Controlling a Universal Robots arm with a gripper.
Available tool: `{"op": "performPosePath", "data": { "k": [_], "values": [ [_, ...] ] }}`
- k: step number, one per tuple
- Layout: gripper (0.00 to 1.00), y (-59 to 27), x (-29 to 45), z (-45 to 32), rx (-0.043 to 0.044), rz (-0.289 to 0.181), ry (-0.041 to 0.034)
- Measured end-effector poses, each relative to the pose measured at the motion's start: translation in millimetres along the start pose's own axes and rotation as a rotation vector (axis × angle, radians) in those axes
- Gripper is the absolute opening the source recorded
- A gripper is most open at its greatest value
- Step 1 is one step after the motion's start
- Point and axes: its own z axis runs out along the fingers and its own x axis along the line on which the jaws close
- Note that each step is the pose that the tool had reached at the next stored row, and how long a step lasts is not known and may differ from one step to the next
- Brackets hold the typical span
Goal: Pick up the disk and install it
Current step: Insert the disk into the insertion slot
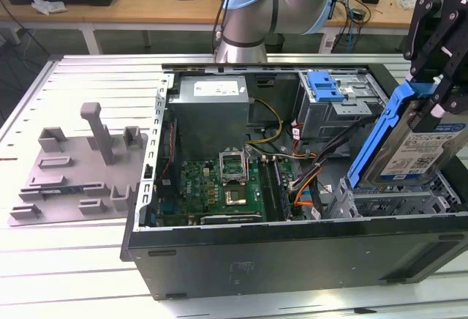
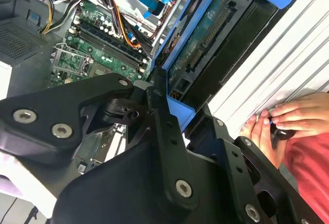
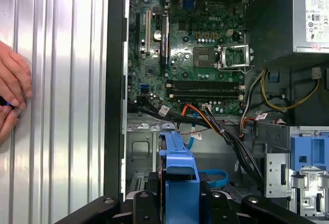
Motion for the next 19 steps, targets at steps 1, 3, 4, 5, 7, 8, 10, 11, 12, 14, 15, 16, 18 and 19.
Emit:
{"op": "performPosePath", "data": {
  "k": [1,3,4,5,7,8,10,11,12,14,15,16,18,19],
  "values": [
    [0.37,-0.1,0.0,0.4,0.0,0.0,0.0],
    [0.37,-0.2,0.1,2.0,0.0,0.0,0.0],
    [0.37,-0.2,0.1,2.7,0.0,0.0,0.0],
    [0.37,-0.3,0.1,3.3,0.0,0.0,0.0],
    [0.37,-0.5,0.1,4.3,0.0,0.0,0.0],
    [0.37,-0.6,0.1,4.7,0.0,0.0,0.0],
    [0.37,-0.8,0.2,5.8,0.0,0.0,0.0],
    [0.37,-0.9,0.2,6.3,0.0,0.0,0.0002],
    [0.37,-0.9,0.2,6.7,0.0,0.0,0.0002],
    [0.37,-1.1,0.2,8.3,0.0,0.0,0.0],
    [0.37,-1.1,0.3,8.8,0.0,0.0,-0.0001],
    [0.37,-1.2,0.3,9.9,0.0,0.0,0.0],
    [0.37,-1.3,0.3,11.1,0.0,0.0,0.0],
    [0.37,-1.5,0.3,12.0,0.0,0.0,0.0]
  ]
}}
